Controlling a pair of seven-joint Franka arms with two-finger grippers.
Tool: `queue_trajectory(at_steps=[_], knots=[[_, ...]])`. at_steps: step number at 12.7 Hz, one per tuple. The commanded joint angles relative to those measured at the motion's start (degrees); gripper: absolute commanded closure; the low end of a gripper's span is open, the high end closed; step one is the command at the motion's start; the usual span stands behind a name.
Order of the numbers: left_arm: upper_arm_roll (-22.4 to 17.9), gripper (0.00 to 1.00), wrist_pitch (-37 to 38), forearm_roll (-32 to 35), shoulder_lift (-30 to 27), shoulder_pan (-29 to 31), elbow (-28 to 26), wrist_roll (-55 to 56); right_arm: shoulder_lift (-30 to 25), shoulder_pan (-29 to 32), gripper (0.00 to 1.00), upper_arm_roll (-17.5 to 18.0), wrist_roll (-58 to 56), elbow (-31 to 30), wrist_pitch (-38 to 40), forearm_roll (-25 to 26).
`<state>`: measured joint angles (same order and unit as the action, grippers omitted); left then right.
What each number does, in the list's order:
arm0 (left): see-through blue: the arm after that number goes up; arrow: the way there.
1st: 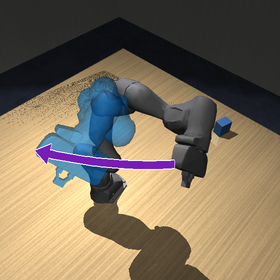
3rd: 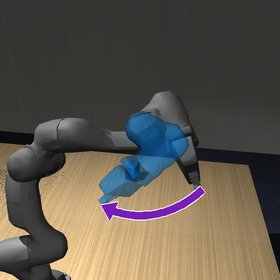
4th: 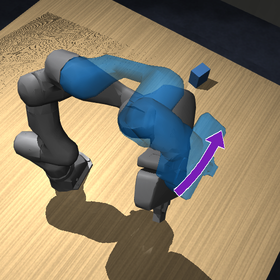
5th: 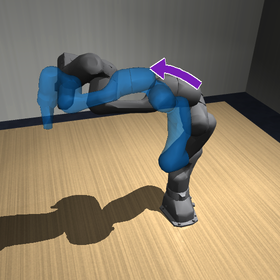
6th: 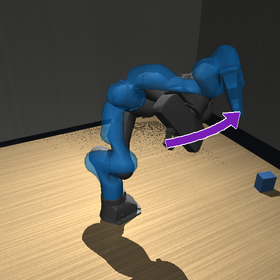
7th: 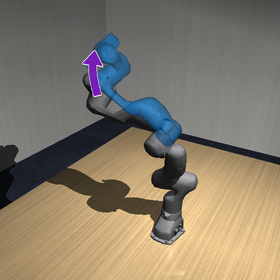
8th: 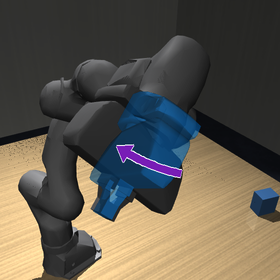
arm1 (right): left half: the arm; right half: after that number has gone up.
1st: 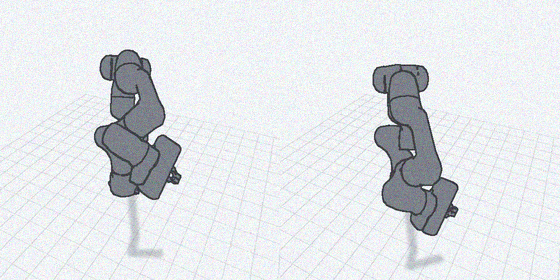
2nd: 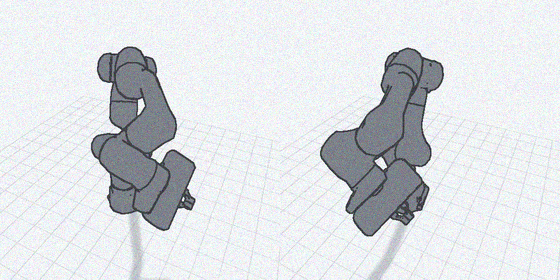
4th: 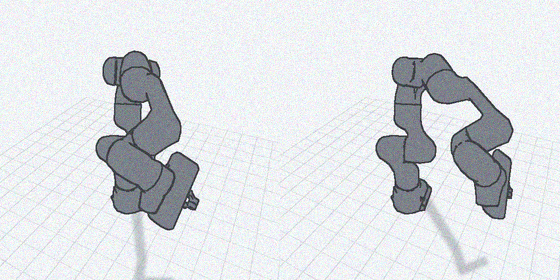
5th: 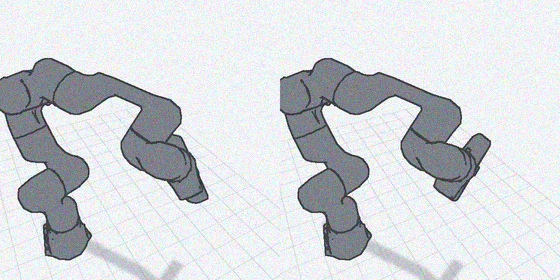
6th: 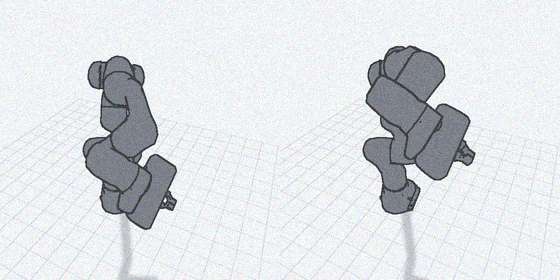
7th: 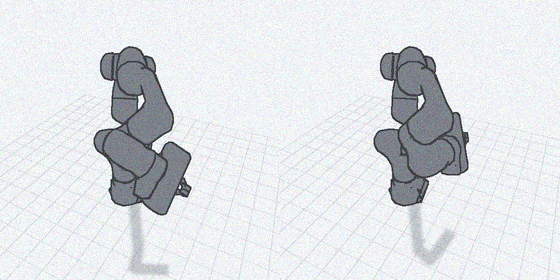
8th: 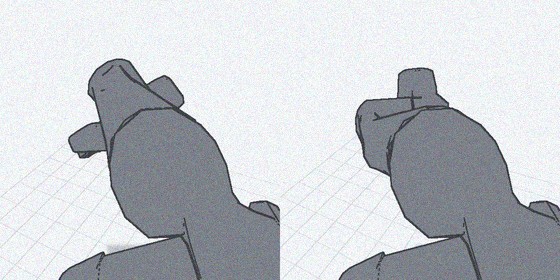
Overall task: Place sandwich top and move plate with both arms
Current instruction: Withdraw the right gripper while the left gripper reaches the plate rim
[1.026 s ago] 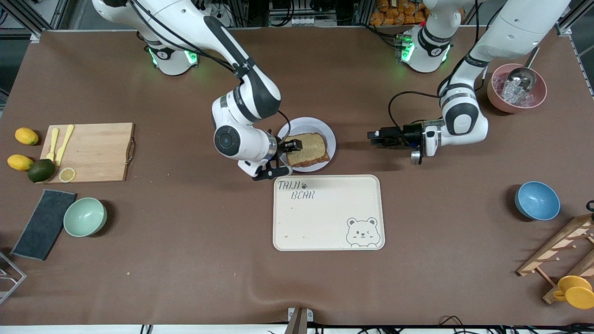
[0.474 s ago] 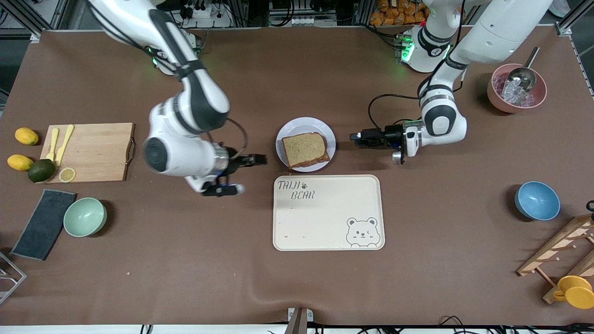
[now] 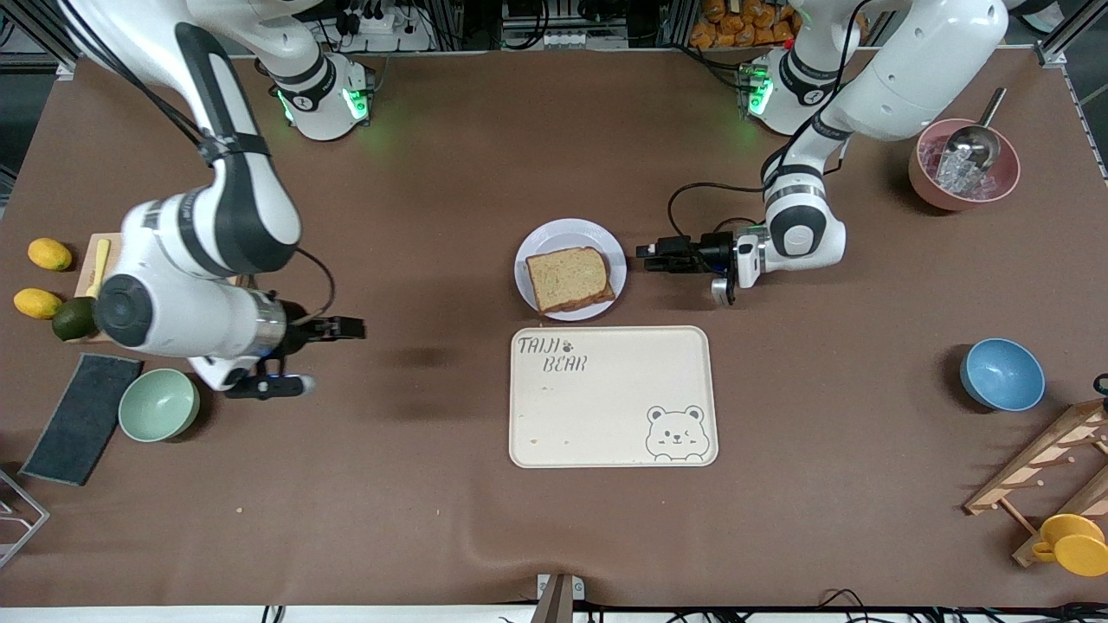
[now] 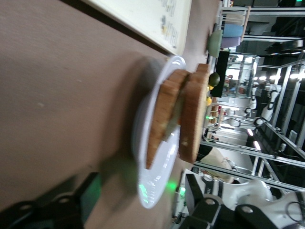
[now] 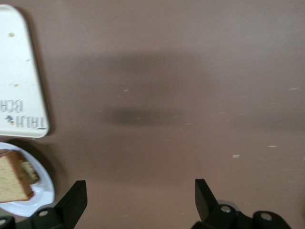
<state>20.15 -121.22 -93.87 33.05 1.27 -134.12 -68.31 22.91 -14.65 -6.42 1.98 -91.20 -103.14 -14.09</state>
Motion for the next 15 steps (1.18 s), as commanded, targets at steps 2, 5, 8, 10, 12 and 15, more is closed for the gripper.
queue_trajectory(at_steps=[2,5,8,10,12,15], knots=[[0.1,0.32,-3.3,-3.2,3.2,-2.8,3.4,-1.6,-3.2,9.2,0.00,0.4,-12.9,-0.4,3.8,2.9],[0.1,0.32,-3.4,-5.3,3.9,-5.0,4.2,-1.6,-5.1,16.1,0.00,0.5,-22.7,0.2,7.1,2.7],[0.1,0.36,-3.4,-5.5,3.9,-5.2,4.1,-1.7,-7.0,16.1,0.00,0.4,-14.4,7.7,17.8,4.2],[0.1,0.46,-3.4,-5.5,4.2,-5.2,4.1,-1.8,-10.1,14.3,0.00,0.8,-5.2,10.6,23.7,9.0],[0.1,0.47,-3.4,-5.8,5.0,-5.3,4.3,-2.4,-14.7,14.0,0.00,0.8,-4.5,7.9,23.3,9.6],[0.1,0.52,-3.4,-6.1,6.1,-5.3,4.9,-4.6,-21.0,14.1,0.00,0.8,-4.5,1.9,19.8,12.0]])
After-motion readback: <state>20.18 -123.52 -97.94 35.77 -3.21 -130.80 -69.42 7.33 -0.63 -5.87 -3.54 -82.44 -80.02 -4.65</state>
